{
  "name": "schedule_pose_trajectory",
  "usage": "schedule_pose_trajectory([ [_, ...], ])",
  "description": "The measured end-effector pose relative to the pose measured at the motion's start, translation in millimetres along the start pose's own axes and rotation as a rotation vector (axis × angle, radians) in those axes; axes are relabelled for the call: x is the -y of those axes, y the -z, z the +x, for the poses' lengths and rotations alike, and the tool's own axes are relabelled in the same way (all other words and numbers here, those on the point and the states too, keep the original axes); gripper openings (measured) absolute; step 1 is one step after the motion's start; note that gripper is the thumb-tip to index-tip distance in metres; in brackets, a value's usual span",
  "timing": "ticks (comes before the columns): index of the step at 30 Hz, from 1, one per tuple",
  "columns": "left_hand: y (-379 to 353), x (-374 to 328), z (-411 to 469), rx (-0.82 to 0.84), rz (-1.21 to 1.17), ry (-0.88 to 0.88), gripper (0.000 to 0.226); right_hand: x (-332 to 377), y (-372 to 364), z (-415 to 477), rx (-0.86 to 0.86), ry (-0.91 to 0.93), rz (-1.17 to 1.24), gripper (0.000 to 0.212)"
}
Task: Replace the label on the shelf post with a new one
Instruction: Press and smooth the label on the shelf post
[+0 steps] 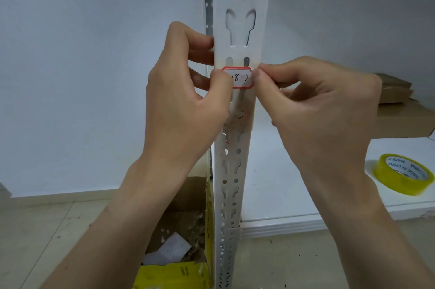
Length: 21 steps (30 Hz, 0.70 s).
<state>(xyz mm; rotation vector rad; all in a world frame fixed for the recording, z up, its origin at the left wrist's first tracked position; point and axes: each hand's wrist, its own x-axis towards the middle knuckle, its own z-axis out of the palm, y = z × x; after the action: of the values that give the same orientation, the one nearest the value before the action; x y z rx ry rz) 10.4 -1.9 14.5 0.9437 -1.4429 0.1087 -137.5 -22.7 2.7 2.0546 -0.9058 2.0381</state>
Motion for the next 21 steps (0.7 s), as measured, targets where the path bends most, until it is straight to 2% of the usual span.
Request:
schedule_pose_trajectory([
  [9,0,-2,1,0.000,0.008,0.010,0.020,0,-1,2,0.023,0.102,-0.176,0.015],
  [21,2,-5,-2,0.021,-0.025,0.066,0.018,19,-3,7,0.023,-0.012,-0.295,0.013],
])
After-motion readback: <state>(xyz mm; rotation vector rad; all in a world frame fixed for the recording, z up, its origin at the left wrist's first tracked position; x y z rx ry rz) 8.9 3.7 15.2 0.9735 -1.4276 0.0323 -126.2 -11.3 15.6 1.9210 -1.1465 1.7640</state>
